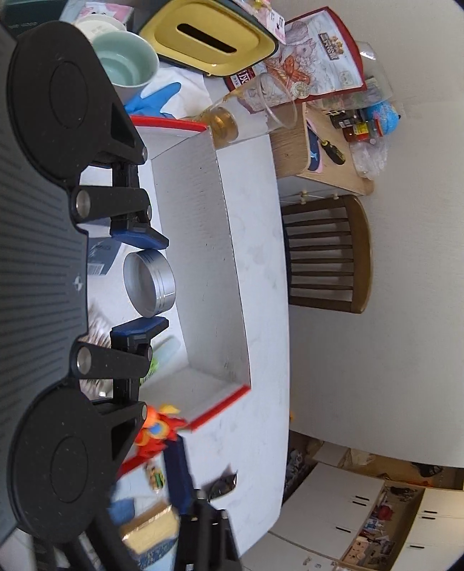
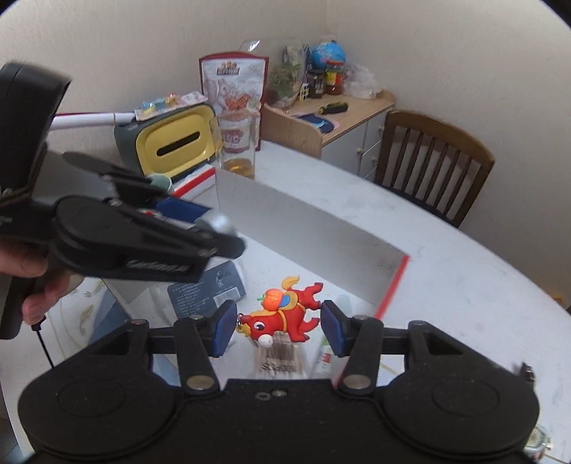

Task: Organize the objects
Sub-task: 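Carry the tin and keychain toy into the box and open both tools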

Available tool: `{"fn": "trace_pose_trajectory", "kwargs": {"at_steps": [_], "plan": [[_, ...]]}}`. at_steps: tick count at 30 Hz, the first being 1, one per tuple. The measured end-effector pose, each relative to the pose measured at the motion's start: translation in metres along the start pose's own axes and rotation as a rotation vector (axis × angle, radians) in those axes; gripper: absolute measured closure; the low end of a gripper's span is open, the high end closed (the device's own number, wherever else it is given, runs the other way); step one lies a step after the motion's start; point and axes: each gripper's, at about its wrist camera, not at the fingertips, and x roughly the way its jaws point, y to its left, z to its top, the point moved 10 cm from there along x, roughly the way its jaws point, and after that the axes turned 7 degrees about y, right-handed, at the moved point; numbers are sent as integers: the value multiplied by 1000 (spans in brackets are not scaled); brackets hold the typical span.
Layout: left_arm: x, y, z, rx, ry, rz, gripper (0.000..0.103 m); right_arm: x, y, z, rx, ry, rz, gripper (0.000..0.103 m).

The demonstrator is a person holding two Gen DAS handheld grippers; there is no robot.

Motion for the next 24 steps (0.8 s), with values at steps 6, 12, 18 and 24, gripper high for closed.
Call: {"fn": "trace_pose_trajectory", "kwargs": {"at_steps": [6,12,18,24], "plan": [[39,-1,3,16,56,-10,63,37,6,-3,-36,76,-24,52],[73,-9,-1,32,136,-15,63,61,9,-12,-50,133,-25,52],[101,-17,-8,43,248,-32,63,73,16,-19,-94,168,-38,52],[114,-17,-17,51,347,-37,63,83,16,-25,-84,193,-43,52]]}}
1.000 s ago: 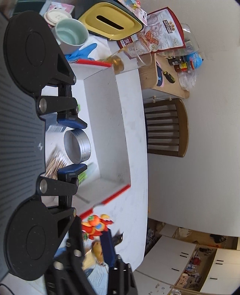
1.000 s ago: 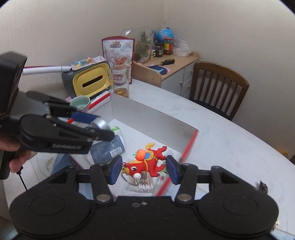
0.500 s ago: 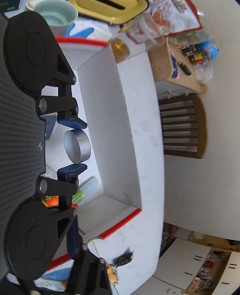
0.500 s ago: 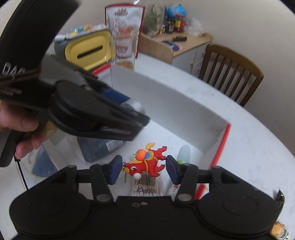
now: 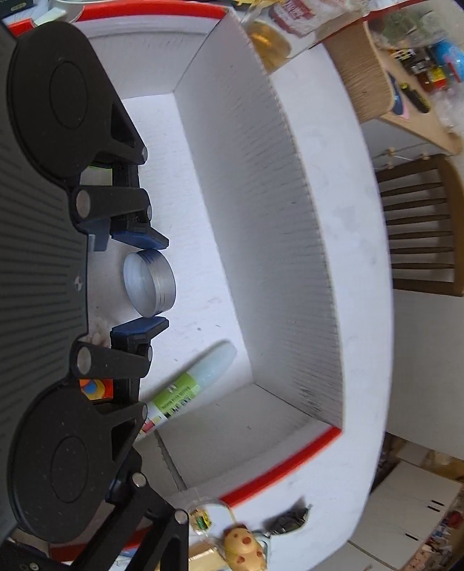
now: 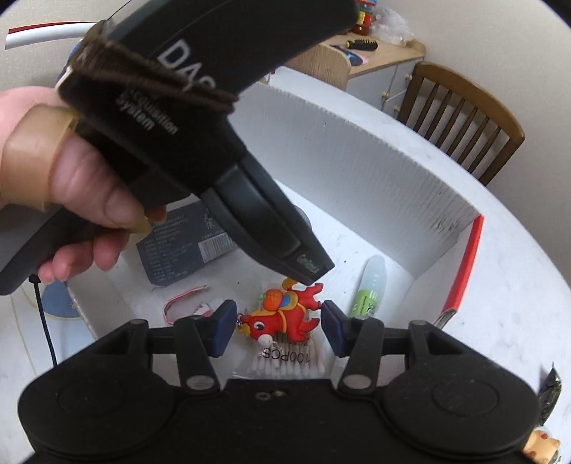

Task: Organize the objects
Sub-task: 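Carry the tin and keychain toy into the box and open both tools, then withdraw both tools from the box back toward the bread and snack bar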

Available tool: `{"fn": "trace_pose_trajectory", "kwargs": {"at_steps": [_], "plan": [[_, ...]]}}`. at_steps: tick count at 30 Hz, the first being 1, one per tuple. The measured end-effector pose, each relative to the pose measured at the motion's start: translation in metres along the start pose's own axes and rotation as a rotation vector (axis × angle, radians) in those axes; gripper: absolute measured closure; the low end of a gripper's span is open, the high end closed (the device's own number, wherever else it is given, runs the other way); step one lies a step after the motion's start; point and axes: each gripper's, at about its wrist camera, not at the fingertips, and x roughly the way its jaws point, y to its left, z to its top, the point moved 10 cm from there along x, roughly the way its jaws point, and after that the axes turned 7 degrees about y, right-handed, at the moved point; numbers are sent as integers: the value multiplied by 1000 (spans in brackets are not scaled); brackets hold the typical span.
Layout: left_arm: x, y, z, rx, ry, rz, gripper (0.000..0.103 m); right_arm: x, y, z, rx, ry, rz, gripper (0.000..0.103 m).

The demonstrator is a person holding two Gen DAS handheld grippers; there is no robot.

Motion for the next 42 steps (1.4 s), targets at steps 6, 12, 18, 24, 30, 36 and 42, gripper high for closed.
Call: {"fn": "trace_pose_trajectory", "kwargs": {"at_steps": [6,12,18,24,30,36,42], "plan": [[9,3,-2,-18,52,-7,63,3,2,-3,1,8,-10,51],[12,2,-1,-19,66,-3,62,1,5,-5,2,5,-4,51],[5,2,4,-20,26,19,41,-8,7,-7,14,-17,-5,50],[-11,0,3,-25,-14,0,41,-27,6,-6,47,-63,9,43],[-32,-1,-3,-39,-65,-10,41,-50,8,-11,65,-100,39,41],[-57,0,-9,-54,-117,-14,41,-77,3,-16,66,-134,53,40],[-85,-8,-16,-56,-173,-19,42,-99,-16,-15,67,-172,53,37]]}}
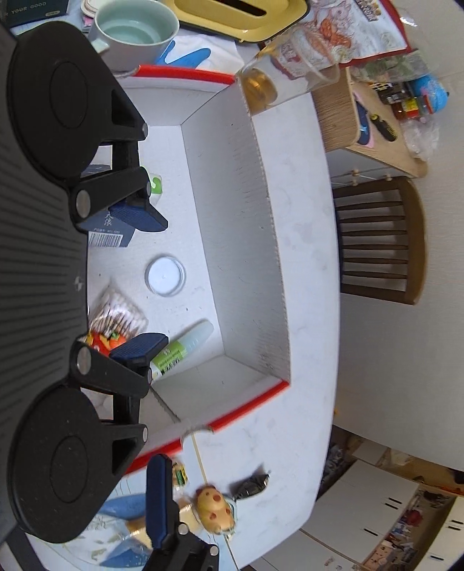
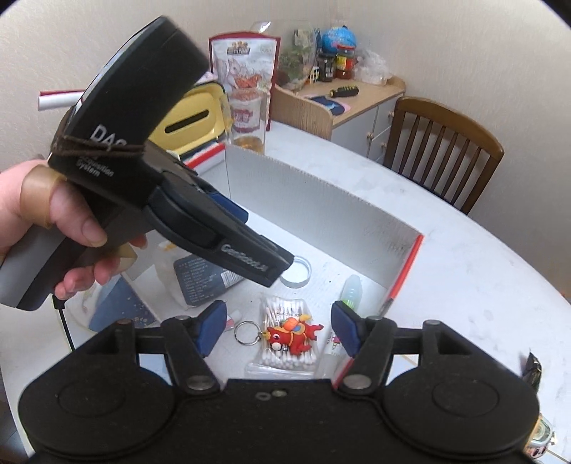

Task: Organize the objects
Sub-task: 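Withdraw both tools from the box back toward the bread and snack bar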

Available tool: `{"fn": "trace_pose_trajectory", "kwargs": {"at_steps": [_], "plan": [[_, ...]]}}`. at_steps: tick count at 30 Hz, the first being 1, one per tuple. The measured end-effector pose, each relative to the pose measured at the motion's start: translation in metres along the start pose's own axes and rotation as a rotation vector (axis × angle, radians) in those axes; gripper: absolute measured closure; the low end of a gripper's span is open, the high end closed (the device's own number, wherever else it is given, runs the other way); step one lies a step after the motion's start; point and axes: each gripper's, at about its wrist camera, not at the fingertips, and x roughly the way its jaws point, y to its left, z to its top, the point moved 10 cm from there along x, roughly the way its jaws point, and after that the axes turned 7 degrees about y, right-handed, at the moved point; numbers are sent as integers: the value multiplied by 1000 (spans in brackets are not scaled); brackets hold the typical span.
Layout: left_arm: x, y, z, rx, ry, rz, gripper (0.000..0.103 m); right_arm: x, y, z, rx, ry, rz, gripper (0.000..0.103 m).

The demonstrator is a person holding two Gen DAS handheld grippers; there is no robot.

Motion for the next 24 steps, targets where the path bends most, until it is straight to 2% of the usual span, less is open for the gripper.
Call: {"fn": "trace_pose_trajectory", "kwargs": {"at_steps": [13,16,20,24], "plan": [[-50,-44,-11,32,-105,-37,42,-57,-15,-20,61,-81,31,34],[-59,-56,-17,38,-118,-47,41,-71,-19,-31,84,-103,47,28],[-68,-72,-25,36,-144,-59,33,-86,-29,-50,120,-120,52,24],[-75,-88,-32,38,-171,-53,30,-100,-45,-79,147,-126,31,21]]}}
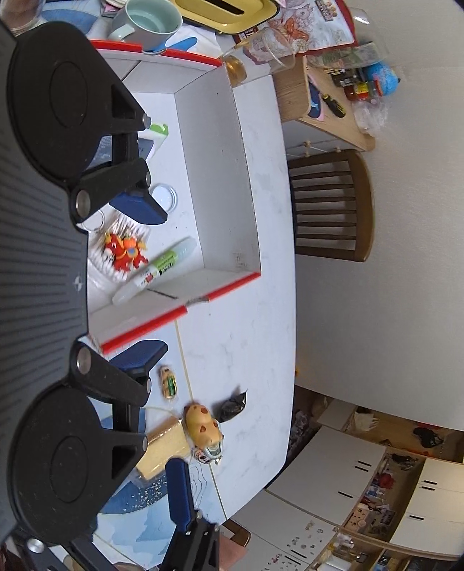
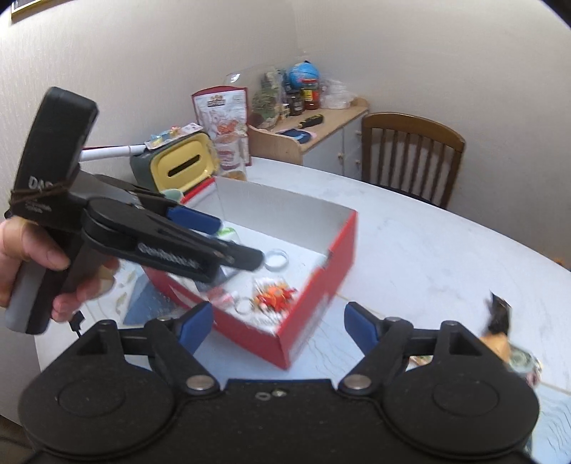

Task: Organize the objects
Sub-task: 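Withdraw both tools from the box back toward the bread and snack bar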

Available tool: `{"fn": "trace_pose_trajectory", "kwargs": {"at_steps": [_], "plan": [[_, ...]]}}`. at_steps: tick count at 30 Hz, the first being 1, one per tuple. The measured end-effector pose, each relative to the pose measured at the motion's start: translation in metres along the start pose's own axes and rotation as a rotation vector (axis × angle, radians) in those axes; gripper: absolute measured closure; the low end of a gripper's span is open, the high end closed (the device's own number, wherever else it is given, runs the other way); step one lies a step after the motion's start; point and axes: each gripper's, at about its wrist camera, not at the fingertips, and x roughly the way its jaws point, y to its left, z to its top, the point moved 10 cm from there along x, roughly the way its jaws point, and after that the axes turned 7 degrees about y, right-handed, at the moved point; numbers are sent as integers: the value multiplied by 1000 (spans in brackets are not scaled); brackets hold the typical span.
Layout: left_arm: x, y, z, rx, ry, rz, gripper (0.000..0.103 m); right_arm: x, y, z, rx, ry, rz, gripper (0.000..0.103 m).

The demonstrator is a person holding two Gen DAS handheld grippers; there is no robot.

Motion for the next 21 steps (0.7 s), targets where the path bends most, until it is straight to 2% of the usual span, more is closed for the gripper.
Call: {"fn": "trace_pose_trajectory", "kwargs": {"at_steps": [2,7,16,20,21], "plan": [[-2,-11,-3,18,-14,8,25,-8,-13,-13,14,0,-17,21],[-3,-46,-10,59,-47,16,25,-30,-51,-45,66,1,-81,20],[28,-117,-18,83,-41,-65,19,-50,-113,-89,140,17,-184,20],[50,-140,-18,77,-50,-66,1,-47,-131,-108,162,37,-204,20],[56,-144,-18,79,-53,-60,0,-46,-134,-111,164,40,-203,20]]}}
